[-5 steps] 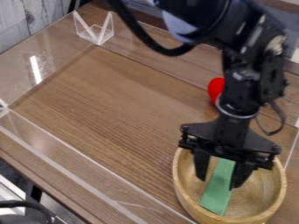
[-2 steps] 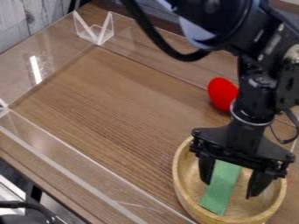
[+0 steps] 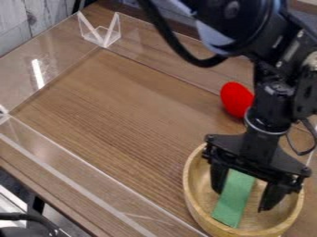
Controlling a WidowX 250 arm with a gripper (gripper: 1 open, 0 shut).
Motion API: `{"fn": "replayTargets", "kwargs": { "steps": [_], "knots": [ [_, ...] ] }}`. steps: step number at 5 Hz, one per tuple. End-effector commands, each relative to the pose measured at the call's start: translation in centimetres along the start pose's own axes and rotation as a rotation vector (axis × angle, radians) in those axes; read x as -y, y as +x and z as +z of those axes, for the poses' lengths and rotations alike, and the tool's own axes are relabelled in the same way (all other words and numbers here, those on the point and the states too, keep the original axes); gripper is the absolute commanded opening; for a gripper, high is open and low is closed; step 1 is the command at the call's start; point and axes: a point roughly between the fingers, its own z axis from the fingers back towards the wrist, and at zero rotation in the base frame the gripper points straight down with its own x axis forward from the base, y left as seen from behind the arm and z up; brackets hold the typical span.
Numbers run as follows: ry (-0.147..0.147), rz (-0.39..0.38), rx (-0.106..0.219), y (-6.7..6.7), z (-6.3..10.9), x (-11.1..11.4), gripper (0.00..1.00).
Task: Remove the green block from the brown bowl and put it on the table
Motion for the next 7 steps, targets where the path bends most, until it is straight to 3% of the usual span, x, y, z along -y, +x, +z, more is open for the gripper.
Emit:
{"fn": "replayTargets", "kwargs": {
  "steps": [1, 3, 4, 5, 7],
  "knots": [
    [-0.018, 0.006, 0.033, 0.8, 1.1, 1.2, 1.00],
    [-0.026, 0.073, 0.040, -0.4, -0.4, 0.5, 1.00],
    [-0.029, 0.091, 0.041, -0.5, -0.7, 0.1, 0.00],
    [-0.038, 0.099, 0.062, -0.7, 0.8, -0.4, 0.00],
    [-0.054, 0.027, 0.118, -1.0, 5.4, -1.4, 0.00]
  ]
}}
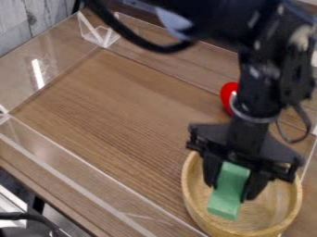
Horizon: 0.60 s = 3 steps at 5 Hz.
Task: Remove the green block from the brown bowl and put it on the table
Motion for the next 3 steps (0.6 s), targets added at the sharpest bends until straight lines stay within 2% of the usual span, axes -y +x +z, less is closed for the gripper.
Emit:
{"fn": "replayTargets", "kwargs": {
  "steps": [1, 2, 3],
  "knots": [
    [-0.036, -0.009, 0.063, 1.6, 2.7, -1.3, 0.00],
    [-0.036, 0.000, 0.076, 2.4, 3.0, -4.0, 0.00],
    [-0.029, -0.010, 0.086, 2.5, 3.5, -6.0, 0.00]
  ]
}}
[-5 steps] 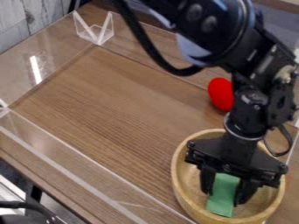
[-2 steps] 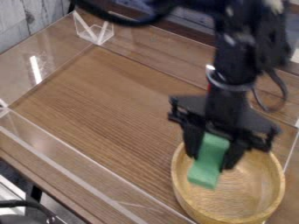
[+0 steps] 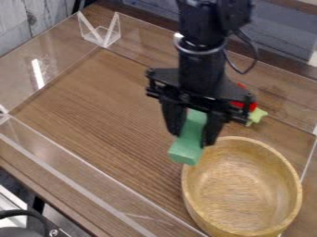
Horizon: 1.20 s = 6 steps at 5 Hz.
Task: Remove the green block from the brown bowl and put it on the table
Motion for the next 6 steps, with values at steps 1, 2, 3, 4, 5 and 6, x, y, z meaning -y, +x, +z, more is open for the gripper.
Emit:
{"fn": "replayTargets", "kwargs": {
  "steps": [1, 2, 3, 4, 5, 6],
  "knots": [
    [-0.007, -0.031, 0.040, 0.5, 1.5, -0.1, 0.00],
    [-0.001, -0.052, 0.045, 0.8, 1.5, -0.6, 0.00],
    [0.003, -0.068, 0.051, 1.2, 1.5, -1.1, 0.00],
    [0.012, -0.037, 0.061, 2.0, 2.5, -1.2, 0.00],
    [0.019, 0.004, 0.074, 2.7, 3.3, -1.3, 0.00],
    [0.033, 0.075, 0.088, 3.7, 3.2, -1.0, 0.00]
  ]
}}
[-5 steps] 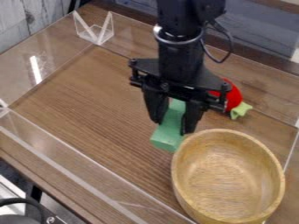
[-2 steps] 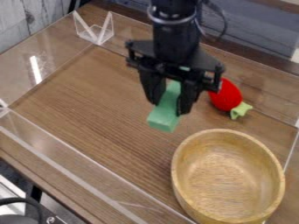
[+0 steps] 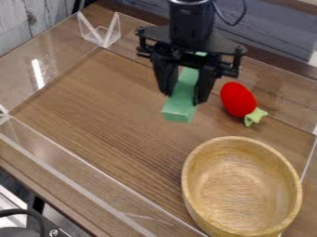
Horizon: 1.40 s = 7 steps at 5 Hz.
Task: Remove the green block from the brown bowl and put it on the table
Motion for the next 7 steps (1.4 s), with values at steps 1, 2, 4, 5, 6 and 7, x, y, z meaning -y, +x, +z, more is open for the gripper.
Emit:
{"fn": "replayTargets", "kwargs": {
  "steps": [1, 2, 4, 5, 6, 7],
  "knots": [
    [0.002, 0.065, 0.061, 1.6, 1.0, 0.5, 0.00],
    [-0.003, 0.011, 0.069, 1.6, 0.2, 0.4, 0.00],
    [-0.016, -0.089, 0.079, 1.6, -1.3, 1.0, 0.00],
    [-0.019, -0.100, 0.085, 2.0, -1.4, 1.3, 0.00],
    [-0.020, -0.111, 0.090, 2.3, -1.5, 1.3, 0.00],
    [-0.015, -0.076, 0.096, 2.4, -0.5, 1.7, 0.00]
  ]
}}
